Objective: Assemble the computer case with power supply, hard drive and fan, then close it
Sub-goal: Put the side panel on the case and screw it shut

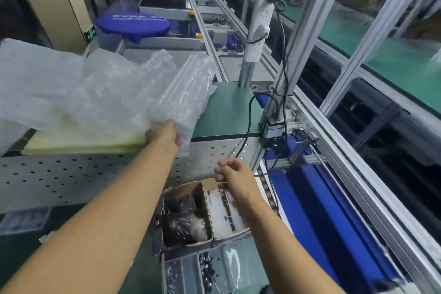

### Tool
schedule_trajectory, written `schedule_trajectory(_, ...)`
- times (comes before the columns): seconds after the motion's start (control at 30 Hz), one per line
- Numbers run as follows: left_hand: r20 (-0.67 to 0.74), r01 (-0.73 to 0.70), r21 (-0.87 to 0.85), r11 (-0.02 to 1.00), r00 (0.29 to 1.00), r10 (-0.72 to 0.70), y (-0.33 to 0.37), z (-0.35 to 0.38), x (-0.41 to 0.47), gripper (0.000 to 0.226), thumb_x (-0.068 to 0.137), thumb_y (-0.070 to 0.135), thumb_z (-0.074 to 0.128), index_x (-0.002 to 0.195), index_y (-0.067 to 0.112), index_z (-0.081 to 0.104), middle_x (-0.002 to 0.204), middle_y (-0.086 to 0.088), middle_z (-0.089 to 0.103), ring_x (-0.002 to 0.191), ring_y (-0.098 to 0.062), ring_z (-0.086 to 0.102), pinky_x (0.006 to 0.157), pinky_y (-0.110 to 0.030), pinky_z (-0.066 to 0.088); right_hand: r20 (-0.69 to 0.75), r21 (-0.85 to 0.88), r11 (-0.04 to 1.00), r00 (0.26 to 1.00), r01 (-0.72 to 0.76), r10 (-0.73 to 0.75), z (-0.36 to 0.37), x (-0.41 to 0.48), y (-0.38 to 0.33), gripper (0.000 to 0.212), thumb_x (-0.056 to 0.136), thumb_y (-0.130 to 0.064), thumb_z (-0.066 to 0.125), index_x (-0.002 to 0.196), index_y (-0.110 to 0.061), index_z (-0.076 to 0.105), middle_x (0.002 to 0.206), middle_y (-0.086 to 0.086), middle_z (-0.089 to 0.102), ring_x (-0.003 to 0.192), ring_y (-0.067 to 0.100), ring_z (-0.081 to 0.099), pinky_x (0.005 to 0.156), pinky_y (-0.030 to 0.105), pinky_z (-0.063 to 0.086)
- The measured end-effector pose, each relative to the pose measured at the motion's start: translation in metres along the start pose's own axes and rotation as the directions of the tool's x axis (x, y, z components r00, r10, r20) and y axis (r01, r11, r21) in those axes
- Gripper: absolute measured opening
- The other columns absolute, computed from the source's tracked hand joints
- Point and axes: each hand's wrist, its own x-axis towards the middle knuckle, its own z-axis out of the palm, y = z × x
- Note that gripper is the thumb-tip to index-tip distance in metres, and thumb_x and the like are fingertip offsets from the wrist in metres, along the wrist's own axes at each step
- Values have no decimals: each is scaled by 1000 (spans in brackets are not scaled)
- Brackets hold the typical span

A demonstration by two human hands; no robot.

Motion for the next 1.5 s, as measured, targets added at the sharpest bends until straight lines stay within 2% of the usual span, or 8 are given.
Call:
schedule_trajectory(0.2, 84, 16, -108, 994, 996, -7, -3, 5, -18, 34, 89, 40, 67, 103, 10, 59, 85, -5, 61, 67, -17, 60, 58, -31, 58, 6, 16, 1000, 1000, 4, -4, -11, -13, 2, 19, 96, 3, 47, 102, -9, 60, 89, 7, 63, 63, 11, 52, 59, 22, 44)
schedule_trajectory(0.27, 39, -98, -33, 995, 994, 99, 0, 11, -26, 40, 85, 43, 69, 103, 10, 57, 88, -7, 61, 66, -20, 61, 51, -29, 55, -4, 4, 1000, 1000, 7, -7, -17, -16, 3, 19, 97, 1, 48, 104, -9, 62, 91, 7, 65, 68, 13, 54, 63, 25, 46)
schedule_trajectory(0.33, -8, -282, 177, 943, 958, 288, 2, 22, -31, 53, 83, 46, 71, 115, 9, 50, 110, -10, 58, 86, -29, 64, 63, -38, 57, -20, 30, 1000, 1000, 6, -6, -24, -17, 3, 19, 96, 2, 48, 102, -10, 61, 90, 7, 65, 68, 14, 53, 64, 27, 45)
schedule_trajectory(0.47, 28, -480, 550, 684, 829, 559, 4, 39, -20, 72, 79, 52, 73, 128, 9, 42, 141, -17, 35, 126, -36, 38, 95, -48, 45, -61, 116, 993, 998, 7, 0, -40, -18, 3, 19, 96, 6, 47, 99, -8, 59, 86, 7, 63, 62, 12, 49, 60, 27, 40)
schedule_trajectory(0.7, -31, -297, 620, 726, 916, 401, 0, 40, 21, 96, 78, 52, 71, 151, 33, 12, 146, -19, 34, 134, -39, 32, 112, -51, 30, -77, 96, 995, 997, 3, 5, -49, -19, 5, 17, 96, 8, 49, 103, -4, 59, 87, 8, 60, 62, 10, 49, 58, 23, 41)
schedule_trajectory(0.83, -12, -347, 624, 700, 892, 452, -2, 29, 33, 75, 86, 38, 67, 144, 47, 22, 132, -15, 49, 120, -38, 48, 100, -47, 46, -55, 104, 995, 998, 15, -9, -46, -20, 5, 19, 95, 10, 48, 101, -5, 58, 90, 11, 58, 62, 11, 48, 57, 23, 39)
schedule_trajectory(1.07, 70, -527, 501, 687, 816, 574, 5, 23, 34, 22, 93, 8, 62, 111, 13, 72, 112, -12, 70, 98, -29, 67, 87, -34, 54, -43, 100, 995, 999, 7, -3, -39, -18, 7, 18, 93, 9, 51, 97, -6, 61, 85, 8, 60, 62, 12, 50, 58, 23, 40)
schedule_trajectory(1.5, 34, -634, 214, 743, 765, 643, -17, 9, -54, 3, 88, 21, 63, 87, 18, 64, 86, -4, 71, 82, -23, 69, 75, -38, 58, 5, 243, 970, 1000, 19, -21, -26, -17, -6, 7, 102, -6, 51, 105, -9, 57, 94, 8, 60, 62, 9, 53, 58, 24, 43)
